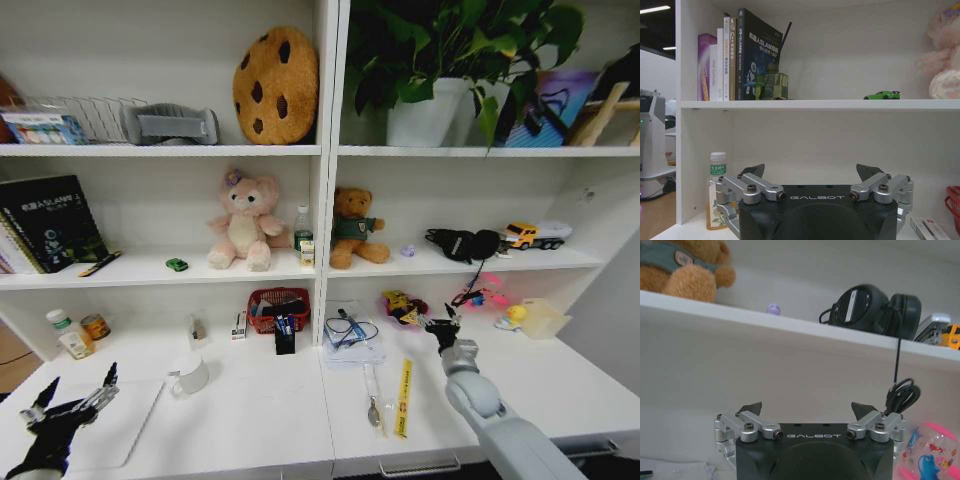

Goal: Organize the objects on the table.

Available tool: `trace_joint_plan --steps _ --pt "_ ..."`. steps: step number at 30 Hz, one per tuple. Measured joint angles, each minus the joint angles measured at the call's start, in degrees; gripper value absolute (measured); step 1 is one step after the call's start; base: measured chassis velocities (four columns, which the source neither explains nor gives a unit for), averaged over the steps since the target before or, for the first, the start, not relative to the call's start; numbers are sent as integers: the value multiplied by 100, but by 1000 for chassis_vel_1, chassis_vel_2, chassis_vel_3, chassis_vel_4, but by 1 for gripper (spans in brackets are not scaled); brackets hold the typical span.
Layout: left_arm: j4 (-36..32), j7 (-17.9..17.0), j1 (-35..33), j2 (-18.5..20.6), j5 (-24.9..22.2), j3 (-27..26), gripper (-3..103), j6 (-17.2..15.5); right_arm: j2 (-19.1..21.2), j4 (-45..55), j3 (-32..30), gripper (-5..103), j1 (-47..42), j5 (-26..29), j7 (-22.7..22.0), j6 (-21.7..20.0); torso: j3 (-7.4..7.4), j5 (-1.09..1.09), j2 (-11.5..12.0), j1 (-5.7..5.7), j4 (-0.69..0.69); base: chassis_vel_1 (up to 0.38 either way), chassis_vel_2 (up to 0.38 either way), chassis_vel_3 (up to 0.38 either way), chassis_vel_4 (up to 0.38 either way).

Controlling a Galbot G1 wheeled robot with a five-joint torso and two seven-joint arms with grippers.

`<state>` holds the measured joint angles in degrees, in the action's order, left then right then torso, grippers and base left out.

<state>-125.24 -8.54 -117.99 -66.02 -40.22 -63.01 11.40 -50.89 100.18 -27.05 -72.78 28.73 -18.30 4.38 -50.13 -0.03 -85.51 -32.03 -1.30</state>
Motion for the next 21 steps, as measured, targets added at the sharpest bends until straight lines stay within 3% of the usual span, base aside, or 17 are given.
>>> trace_joint_plan --steps 4,7,9,10,13,21 --pt "0 -2 -1 0 -1 1 100 0 74 466 -439 100 -601 33 224 207 0 2 0 0 2 0 0 0 0" --pt "0 -1 0 0 0 0 100 0 86 734 -779 100 -991 28 296 300 0 1 0 0 2 0 0 0 0" --pt "0 -1 0 0 0 0 100 0 32 1291 -1433 100 -1790 29 431 477 -1 0 0 0 3 0 0 0 0" --pt "0 -1 0 0 0 0 100 0 32 1291 -1433 100 -1790 29 431 477 -1 0 0 0 3 0 0 0 0" --pt "0 -2 0 0 0 1 100 0 -174 1861 -2132 100 -3106 -133 616 984 -1 1 -1 0 0 0 0 0 0" --pt "0 -1 0 0 0 0 100 0 -408 1923 -2230 100 -3640 -275 587 1213 -1 2 -1 -1 0 0 0 0 0"
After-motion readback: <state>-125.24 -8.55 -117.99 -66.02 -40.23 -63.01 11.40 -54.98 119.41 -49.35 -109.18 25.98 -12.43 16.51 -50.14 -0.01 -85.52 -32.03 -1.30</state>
